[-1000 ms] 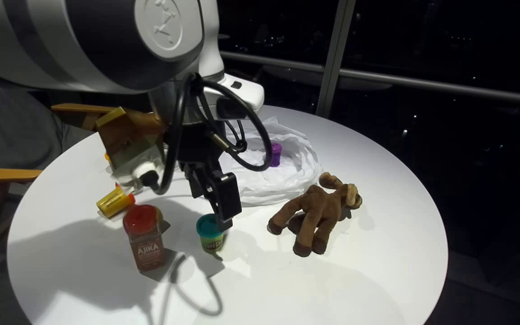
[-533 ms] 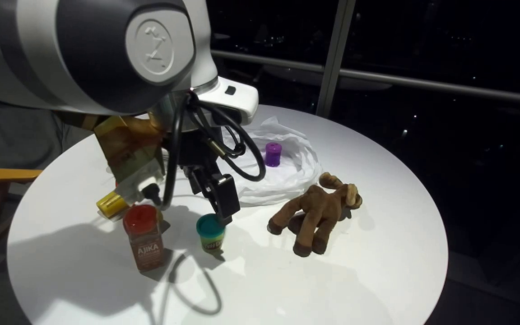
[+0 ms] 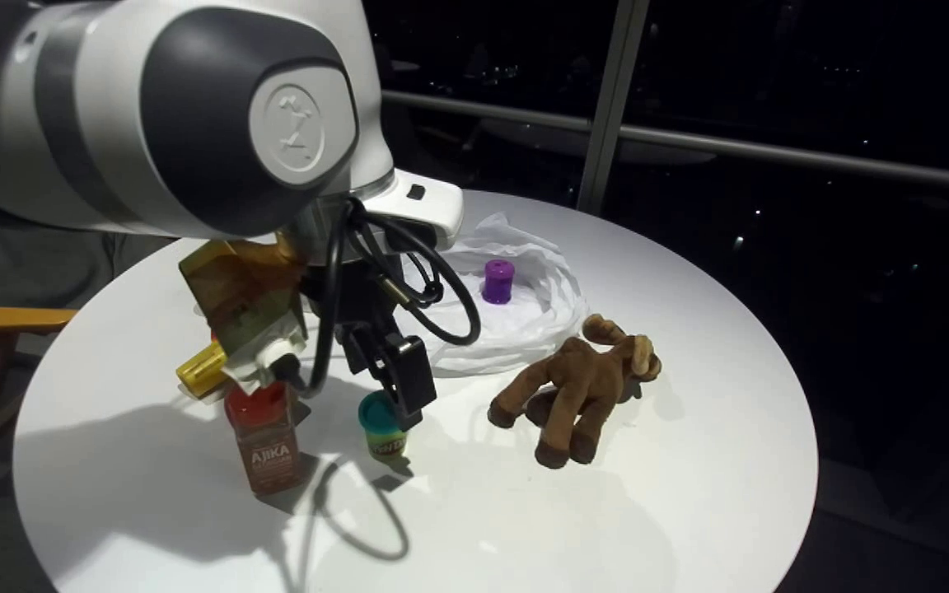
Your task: Pick the objects on the table in the plastic bag
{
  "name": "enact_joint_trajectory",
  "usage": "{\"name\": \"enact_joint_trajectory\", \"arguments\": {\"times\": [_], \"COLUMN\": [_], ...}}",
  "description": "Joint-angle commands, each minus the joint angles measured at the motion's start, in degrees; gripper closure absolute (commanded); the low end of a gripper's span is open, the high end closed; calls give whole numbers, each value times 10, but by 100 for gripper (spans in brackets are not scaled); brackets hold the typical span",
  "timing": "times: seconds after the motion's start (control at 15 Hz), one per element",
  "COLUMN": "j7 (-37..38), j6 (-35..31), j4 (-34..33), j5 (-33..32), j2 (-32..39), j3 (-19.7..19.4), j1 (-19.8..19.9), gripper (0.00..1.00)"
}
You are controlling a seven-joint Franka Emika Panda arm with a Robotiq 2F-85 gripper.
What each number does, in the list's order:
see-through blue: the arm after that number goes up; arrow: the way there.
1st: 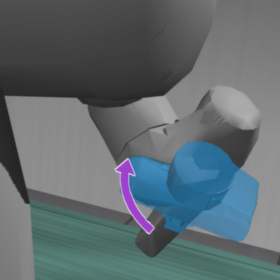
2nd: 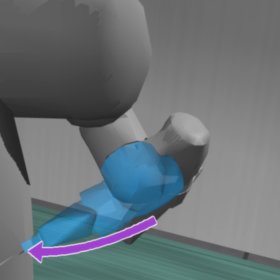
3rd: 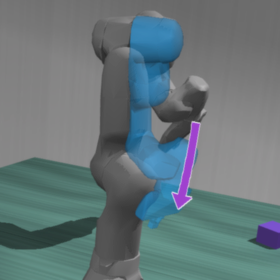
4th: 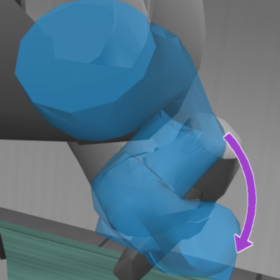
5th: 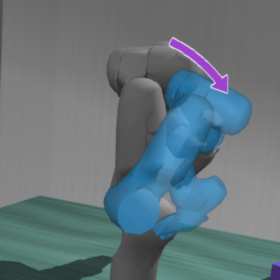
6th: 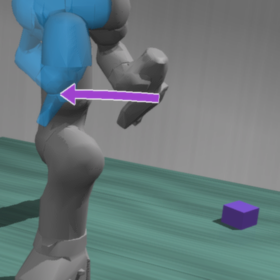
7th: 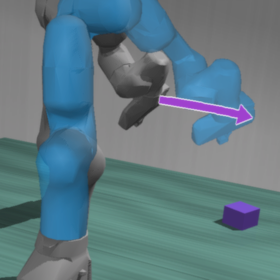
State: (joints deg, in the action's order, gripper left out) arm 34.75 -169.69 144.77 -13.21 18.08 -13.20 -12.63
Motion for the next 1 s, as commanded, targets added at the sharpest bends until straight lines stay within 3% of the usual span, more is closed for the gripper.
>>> {"name": "enact_joint_trajectory", "arguments": {"times": [0.0, 0.2, 0.4, 0.47, 0.53, 0.73, 0.93], "j7": [-5, -28, -32, -27, -20, 2, 4], "j6": [-3, -2, 4, 8, 10, 18, 30], "j4": [-28, -35, -41, -41, -42, -45, -44], "j5": [10, 37, 50, 52, 53, 47, 50], "j2": [33, 46, 57, 57, 59, 65, 62], "j3": [-22, 2, 0, -9, -17, -54, -66], "j1": [-29, -17, -25, -32, -39, -65, -68], "gripper": [0, 0, 0, 9, 26, 49, 71]}}
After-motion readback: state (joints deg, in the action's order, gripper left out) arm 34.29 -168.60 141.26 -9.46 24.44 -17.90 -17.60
